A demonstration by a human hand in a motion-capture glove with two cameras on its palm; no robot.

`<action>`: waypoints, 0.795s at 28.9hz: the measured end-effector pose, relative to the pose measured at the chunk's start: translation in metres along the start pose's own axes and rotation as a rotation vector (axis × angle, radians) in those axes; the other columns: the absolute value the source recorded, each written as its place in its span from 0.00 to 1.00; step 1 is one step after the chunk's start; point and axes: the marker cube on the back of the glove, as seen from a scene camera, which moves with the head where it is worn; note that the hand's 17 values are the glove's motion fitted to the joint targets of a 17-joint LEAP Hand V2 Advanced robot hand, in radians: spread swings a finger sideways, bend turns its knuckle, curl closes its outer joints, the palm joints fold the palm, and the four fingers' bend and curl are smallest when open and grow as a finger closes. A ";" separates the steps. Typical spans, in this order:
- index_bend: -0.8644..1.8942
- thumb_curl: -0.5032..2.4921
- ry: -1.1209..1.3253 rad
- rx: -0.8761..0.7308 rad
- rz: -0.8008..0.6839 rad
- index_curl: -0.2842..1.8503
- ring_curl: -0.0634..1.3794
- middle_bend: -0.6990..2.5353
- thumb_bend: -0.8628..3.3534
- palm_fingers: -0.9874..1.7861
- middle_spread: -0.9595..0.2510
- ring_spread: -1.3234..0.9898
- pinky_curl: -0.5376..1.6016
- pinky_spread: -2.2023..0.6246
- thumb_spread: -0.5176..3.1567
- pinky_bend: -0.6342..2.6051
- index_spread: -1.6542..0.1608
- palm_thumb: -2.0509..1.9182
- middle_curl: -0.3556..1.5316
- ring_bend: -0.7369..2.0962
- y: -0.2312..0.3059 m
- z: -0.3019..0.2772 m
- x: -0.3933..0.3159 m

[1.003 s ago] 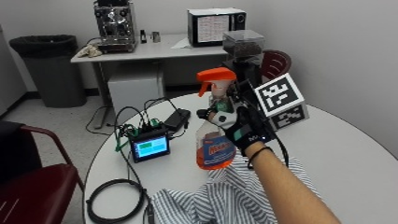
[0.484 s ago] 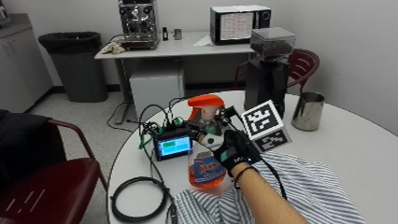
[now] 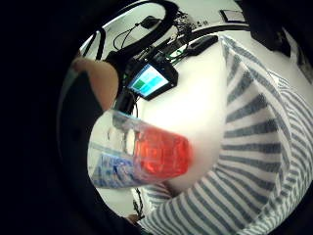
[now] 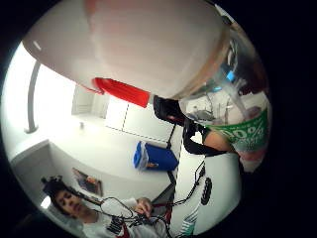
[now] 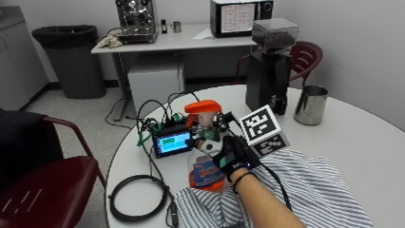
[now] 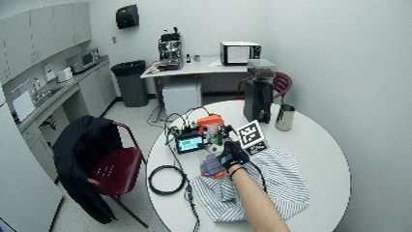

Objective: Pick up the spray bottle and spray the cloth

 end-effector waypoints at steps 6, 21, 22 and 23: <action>0.32 0.33 -0.002 -0.029 0.050 0.28 0.35 0.36 0.19 0.68 0.67 0.51 0.40 0.79 0.36 0.28 0.76 0.74 0.46 0.42 0.006 0.006 0.002; 0.29 0.31 0.022 -0.085 0.072 0.17 0.33 0.36 0.19 0.51 0.70 0.56 0.43 0.84 0.37 0.38 0.75 0.71 0.44 0.42 0.028 -0.019 -0.004; 0.30 0.30 0.031 -0.087 0.073 0.17 0.33 0.37 0.19 0.50 0.71 0.56 0.43 0.84 0.37 0.39 0.75 0.71 0.44 0.43 0.030 -0.027 -0.002; 0.30 0.30 0.049 -0.092 0.073 0.17 0.33 0.37 0.19 0.50 0.71 0.56 0.43 0.84 0.37 0.39 0.75 0.71 0.44 0.43 0.033 -0.035 0.001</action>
